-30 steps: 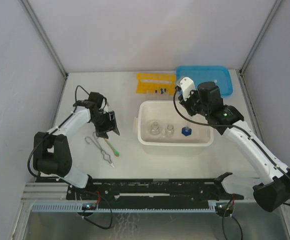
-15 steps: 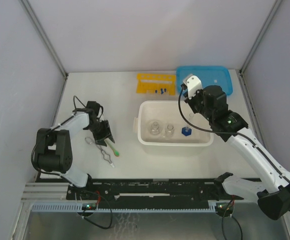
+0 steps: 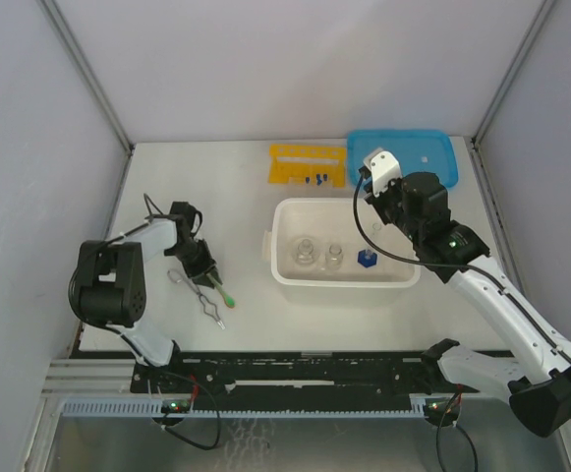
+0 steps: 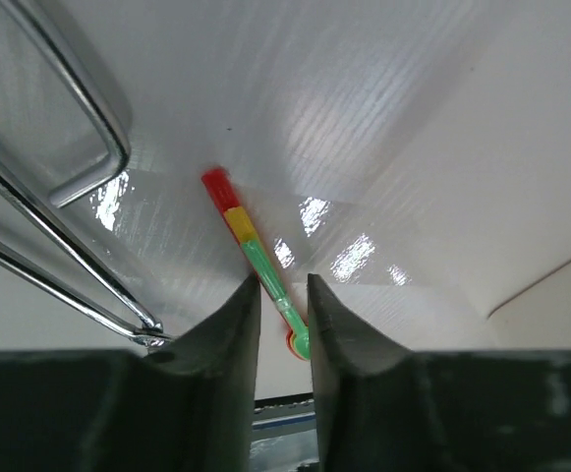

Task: Organize the chemistry lab equipment
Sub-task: Pick up the chemistry item at the center of the board.

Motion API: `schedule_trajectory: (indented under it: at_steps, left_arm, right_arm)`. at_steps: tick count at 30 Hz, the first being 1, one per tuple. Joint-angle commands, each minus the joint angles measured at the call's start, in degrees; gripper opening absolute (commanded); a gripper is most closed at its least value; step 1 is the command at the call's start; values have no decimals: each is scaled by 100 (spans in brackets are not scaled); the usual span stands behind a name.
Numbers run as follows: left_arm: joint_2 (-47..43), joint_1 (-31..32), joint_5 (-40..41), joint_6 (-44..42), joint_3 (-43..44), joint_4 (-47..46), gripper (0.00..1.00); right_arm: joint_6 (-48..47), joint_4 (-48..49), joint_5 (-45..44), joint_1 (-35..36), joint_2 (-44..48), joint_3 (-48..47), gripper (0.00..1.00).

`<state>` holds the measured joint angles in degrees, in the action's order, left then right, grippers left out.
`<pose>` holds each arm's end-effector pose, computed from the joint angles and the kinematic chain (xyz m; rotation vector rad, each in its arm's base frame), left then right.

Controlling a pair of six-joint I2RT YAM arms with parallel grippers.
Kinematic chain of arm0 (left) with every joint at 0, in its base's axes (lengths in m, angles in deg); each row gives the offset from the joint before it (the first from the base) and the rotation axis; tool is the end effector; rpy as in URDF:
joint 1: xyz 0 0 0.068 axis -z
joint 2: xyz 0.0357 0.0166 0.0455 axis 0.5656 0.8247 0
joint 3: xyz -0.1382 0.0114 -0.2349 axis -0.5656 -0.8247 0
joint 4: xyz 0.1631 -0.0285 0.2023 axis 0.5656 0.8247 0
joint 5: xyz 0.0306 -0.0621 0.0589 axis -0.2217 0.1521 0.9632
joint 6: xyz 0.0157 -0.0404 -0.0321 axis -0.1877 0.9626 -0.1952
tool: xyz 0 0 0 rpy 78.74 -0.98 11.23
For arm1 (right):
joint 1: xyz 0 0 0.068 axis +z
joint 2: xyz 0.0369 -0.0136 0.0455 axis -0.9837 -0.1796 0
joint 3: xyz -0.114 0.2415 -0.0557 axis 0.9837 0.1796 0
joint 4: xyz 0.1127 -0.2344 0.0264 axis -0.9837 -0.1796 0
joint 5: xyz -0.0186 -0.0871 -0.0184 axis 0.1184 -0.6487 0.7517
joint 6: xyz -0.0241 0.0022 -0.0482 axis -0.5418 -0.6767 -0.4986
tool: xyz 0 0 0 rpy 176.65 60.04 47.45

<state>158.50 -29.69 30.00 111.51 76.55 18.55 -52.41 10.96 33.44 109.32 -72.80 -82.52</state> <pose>0.2754 -0.0312 0.1472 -0.6992 3.0260 -0.3909 0.2071 0.1125 0.3734 -0.7393 1.7793 -0.0196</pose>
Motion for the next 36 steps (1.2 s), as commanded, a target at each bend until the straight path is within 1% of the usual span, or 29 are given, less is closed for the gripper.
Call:
schedule_trajectory:
  at_steps: [1, 5, 6, 7, 9, 12, 15, 17, 20, 22, 25, 27, 30, 33, 36]
  left_arm:
    - [341, -29, 100, 25, -176, -493, 24]
    - [317, -32, -109, 22, -206, -603, 4]
    - [265, -28, -166, 24, -179, -597, 1]
    - [193, -28, -250, 39, -140, -599, 0]
    - [-8, -28, -461, 113, -52, -653, 0]
    - [-414, -4, -784, 270, 264, -760, 0]
    - [-850, 66, -1014, 379, 842, -840, 0]
    - [-1097, 106, -1140, 443, 1297, -880, 0]
    - [-1414, 116, -1453, 676, 1943, -1103, 0]
    - [-1539, 122, -1864, 931, 2291, -1413, 0]
    - [-1697, 209, -2491, 1366, 2543, -2469, 0]
    - [-1775, 350, -2746, 1621, 2637, -3115, 0]
    - [-1771, 648, -2933, 1699, 2902, -3506, 0]
    - [-1705, 953, -3102, 1688, 3050, -3684, 0]
    - [-1734, 1180, -3088, 1618, 3031, -3716, 0]
  right_arm:
    - [-4, 282, -50, -1, 124, -8, 19]
    - [92, 301, 36, -7, 48, -13, 18]
    - [114, 322, 106, -19, 31, -8, 17]
    - [184, 352, 173, -30, 18, -9, 17]
    - [463, 444, 495, -96, -10, -51, 17]
    - [1349, 392, 1336, -436, -126, -399, 20]
    - [2254, 336, 2391, -763, -364, -760, 19]
    - [2623, 198, 2983, -873, -597, -1227, 20]
    - [2817, -23, 3764, -905, -971, -1766, 20]
    - [2878, -64, 4246, -902, -1216, -2053, 21]
    - [2995, 84, 5111, -897, -1560, -2355, 28]
    - [3109, 170, 5598, -849, -1846, -2612, 31]
    - [3083, 110, 5974, -669, -2272, -2997, 36]
    - [3051, 118, 6098, -541, -2581, -3296, 37]
    - [3245, 483, 6304, -540, -2761, -3347, 38]
